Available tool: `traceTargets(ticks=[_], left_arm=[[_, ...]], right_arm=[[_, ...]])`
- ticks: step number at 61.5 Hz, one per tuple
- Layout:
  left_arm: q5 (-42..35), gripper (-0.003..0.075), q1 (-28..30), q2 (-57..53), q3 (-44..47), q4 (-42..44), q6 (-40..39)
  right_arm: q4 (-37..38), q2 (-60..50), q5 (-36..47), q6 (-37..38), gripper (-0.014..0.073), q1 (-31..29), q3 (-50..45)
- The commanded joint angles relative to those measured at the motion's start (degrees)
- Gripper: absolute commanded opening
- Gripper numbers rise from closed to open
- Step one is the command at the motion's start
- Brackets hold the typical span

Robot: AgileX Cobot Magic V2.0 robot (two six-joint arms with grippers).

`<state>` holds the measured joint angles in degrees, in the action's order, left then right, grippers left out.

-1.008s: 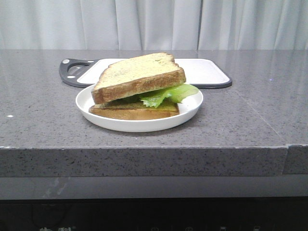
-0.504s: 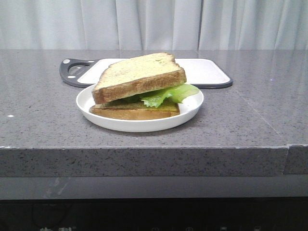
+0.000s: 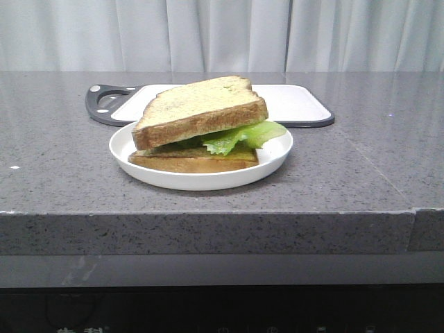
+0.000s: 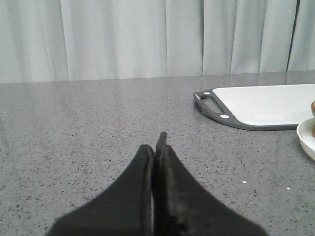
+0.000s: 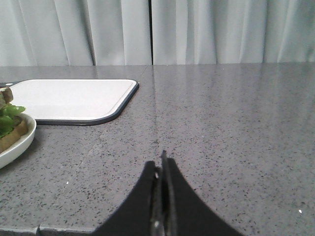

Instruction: Left arm grabs bread, right arm adds lettuce

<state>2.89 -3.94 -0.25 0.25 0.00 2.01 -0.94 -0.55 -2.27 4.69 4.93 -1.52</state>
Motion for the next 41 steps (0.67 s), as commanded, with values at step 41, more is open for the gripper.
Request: traceTargets(ticks=[41], left_arm=[[-4.7, -0.0020, 0.1, -1.0, 0.3, -0.3, -0.1]], right_arm=[[0.5, -1.3, 4.8, 0.0, -0.0118, -1.7, 0.1]])
